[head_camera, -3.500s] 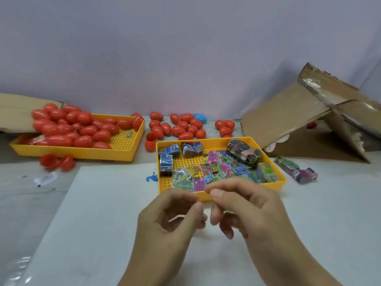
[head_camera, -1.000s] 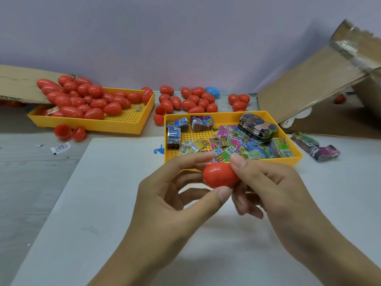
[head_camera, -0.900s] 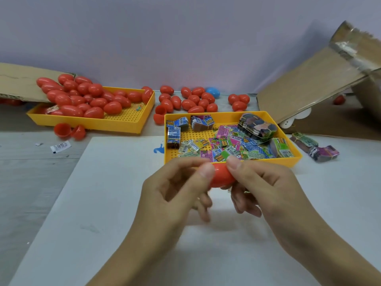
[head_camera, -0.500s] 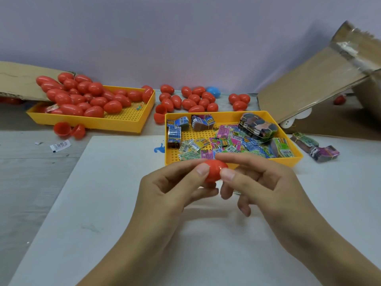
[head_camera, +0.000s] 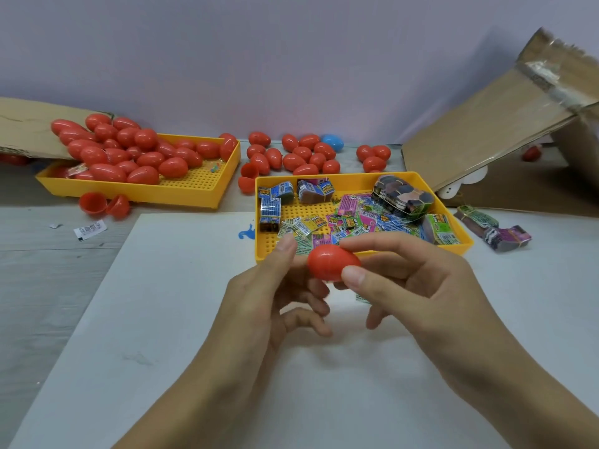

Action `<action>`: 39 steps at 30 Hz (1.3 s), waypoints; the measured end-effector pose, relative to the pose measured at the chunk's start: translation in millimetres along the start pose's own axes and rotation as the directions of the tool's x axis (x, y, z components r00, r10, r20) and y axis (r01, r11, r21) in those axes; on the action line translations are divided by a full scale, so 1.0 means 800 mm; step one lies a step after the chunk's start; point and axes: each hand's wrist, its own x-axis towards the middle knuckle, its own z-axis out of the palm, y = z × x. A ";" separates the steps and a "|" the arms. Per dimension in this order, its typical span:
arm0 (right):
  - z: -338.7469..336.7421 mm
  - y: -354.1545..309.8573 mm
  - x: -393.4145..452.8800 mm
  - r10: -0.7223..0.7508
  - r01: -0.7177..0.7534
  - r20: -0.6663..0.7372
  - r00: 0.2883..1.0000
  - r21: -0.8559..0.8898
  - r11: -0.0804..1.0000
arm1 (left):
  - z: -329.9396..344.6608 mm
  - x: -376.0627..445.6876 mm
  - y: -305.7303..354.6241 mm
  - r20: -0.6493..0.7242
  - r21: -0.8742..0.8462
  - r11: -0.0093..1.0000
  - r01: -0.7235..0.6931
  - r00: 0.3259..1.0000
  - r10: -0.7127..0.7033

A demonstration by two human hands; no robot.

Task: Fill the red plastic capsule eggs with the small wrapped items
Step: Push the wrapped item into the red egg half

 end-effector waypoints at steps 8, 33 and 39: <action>0.000 0.003 0.001 0.002 -0.002 0.002 1.000 -0.001 1.000 | -0.008 -0.003 -0.003 0.029 0.094 0.986 -0.135 0.991 0.133; 0.001 -0.002 0.001 0.056 -0.051 -0.063 0.996 0.092 0.994 | -0.005 -0.007 0.004 0.031 0.070 0.987 -0.143 0.989 0.141; 0.002 -0.004 0.002 0.097 -0.092 -0.060 0.993 0.084 0.992 | -0.008 -0.009 0.001 0.095 0.076 0.978 -0.195 0.978 0.188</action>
